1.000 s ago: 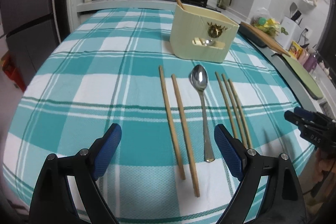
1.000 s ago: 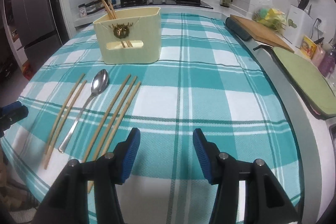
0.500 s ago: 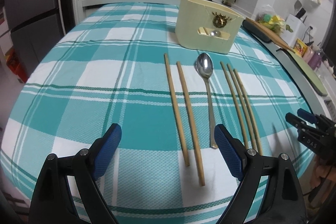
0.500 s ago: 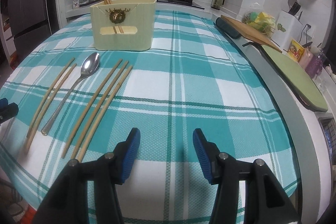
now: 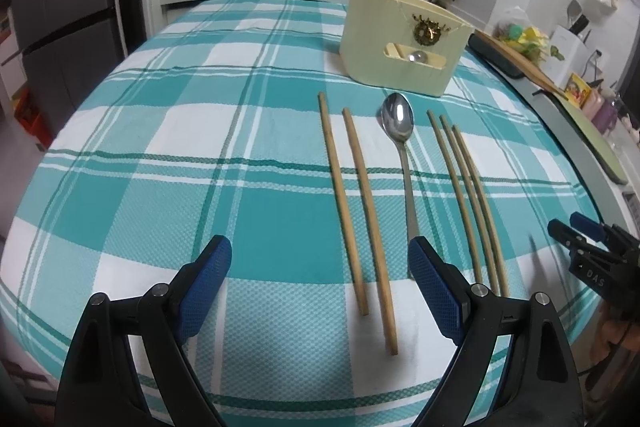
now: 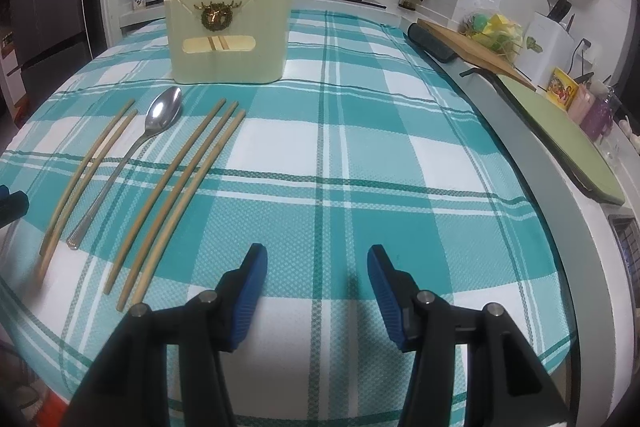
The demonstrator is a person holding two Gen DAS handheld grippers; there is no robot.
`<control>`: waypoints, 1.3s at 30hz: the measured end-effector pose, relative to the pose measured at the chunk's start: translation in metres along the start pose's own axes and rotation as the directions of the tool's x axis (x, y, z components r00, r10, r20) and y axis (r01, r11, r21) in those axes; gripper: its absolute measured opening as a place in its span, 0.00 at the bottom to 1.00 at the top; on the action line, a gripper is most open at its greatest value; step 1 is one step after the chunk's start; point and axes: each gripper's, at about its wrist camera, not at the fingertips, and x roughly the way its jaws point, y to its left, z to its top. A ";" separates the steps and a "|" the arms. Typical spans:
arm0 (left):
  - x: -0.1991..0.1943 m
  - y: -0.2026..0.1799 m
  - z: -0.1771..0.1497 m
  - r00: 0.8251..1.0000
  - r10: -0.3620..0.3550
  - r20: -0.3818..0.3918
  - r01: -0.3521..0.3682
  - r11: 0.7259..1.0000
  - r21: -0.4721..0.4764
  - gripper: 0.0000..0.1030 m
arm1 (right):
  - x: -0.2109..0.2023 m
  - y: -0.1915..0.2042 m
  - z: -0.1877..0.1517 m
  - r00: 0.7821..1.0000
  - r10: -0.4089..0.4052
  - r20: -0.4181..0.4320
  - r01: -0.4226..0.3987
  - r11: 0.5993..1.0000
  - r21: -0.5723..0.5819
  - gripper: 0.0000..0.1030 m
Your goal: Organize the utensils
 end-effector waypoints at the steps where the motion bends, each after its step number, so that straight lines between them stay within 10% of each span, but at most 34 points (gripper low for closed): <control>1: 0.001 0.000 0.000 1.000 0.001 -0.004 -0.001 1.000 -0.003 0.88 | 0.000 0.000 0.000 1.000 0.003 0.000 -0.003 1.000 0.004 0.52; 13: 0.022 0.008 0.011 0.999 -0.010 -0.036 0.009 1.000 -0.012 0.88 | 0.007 -0.003 0.001 0.984 0.178 0.013 -0.179 0.977 0.113 0.51; 23: 0.054 0.015 0.042 0.998 0.020 -0.054 -0.019 1.000 0.007 0.88 | 0.026 0.037 0.033 0.952 0.307 0.005 -0.307 0.951 0.036 0.26; 39: 0.085 0.002 0.047 0.989 0.133 -0.071 -0.124 0.986 0.115 0.87 | 0.058 0.058 0.046 0.957 0.283 -0.061 -0.284 0.959 -0.006 0.24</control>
